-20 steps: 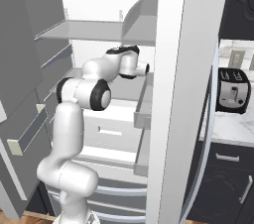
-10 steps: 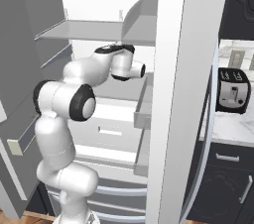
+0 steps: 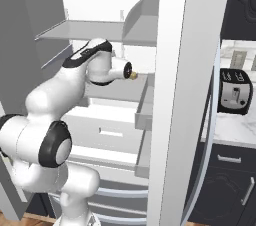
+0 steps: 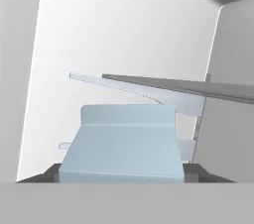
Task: Take out the milk from the fridge and place it on the tray on the counter. Then take the sugar cube near the tray and place it in the tray.
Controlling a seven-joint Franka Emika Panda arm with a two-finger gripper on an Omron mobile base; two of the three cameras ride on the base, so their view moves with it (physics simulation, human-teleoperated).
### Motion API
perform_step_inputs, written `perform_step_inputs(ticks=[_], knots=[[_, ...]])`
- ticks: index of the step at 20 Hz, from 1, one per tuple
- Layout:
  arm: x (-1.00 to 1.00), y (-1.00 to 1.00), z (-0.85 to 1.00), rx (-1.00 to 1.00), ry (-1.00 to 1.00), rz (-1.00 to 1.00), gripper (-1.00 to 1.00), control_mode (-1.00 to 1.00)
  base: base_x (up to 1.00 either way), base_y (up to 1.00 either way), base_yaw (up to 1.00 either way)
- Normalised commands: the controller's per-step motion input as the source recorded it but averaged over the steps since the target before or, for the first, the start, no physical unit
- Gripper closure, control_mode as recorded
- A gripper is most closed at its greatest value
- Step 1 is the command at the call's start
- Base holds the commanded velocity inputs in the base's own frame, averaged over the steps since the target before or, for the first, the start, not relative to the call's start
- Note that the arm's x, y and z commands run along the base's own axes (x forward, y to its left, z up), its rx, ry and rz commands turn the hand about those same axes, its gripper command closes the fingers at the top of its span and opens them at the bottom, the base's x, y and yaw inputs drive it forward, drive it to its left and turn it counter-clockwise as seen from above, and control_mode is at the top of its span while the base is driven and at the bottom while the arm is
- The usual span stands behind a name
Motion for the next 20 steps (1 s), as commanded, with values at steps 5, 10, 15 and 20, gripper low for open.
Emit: perform_step_inputs(ticks=[5,10,15,20], knots=[[-1.00,0.00,0.67,-0.04,0.01,-0.16,1.00,-1.00,0.00,0.00,0.00],[-0.88,-0.10,0.75,-0.02,0.17,-0.30,1.00,-1.00,0.00,0.00,0.00],[-0.39,-0.35,0.32,-0.06,0.17,-0.44,1.00,-1.00,0.00,0.00,0.00],[-0.24,-0.58,0.00,0.00,0.07,-0.34,1.00,-1.00,0.00,0.00,0.00]])
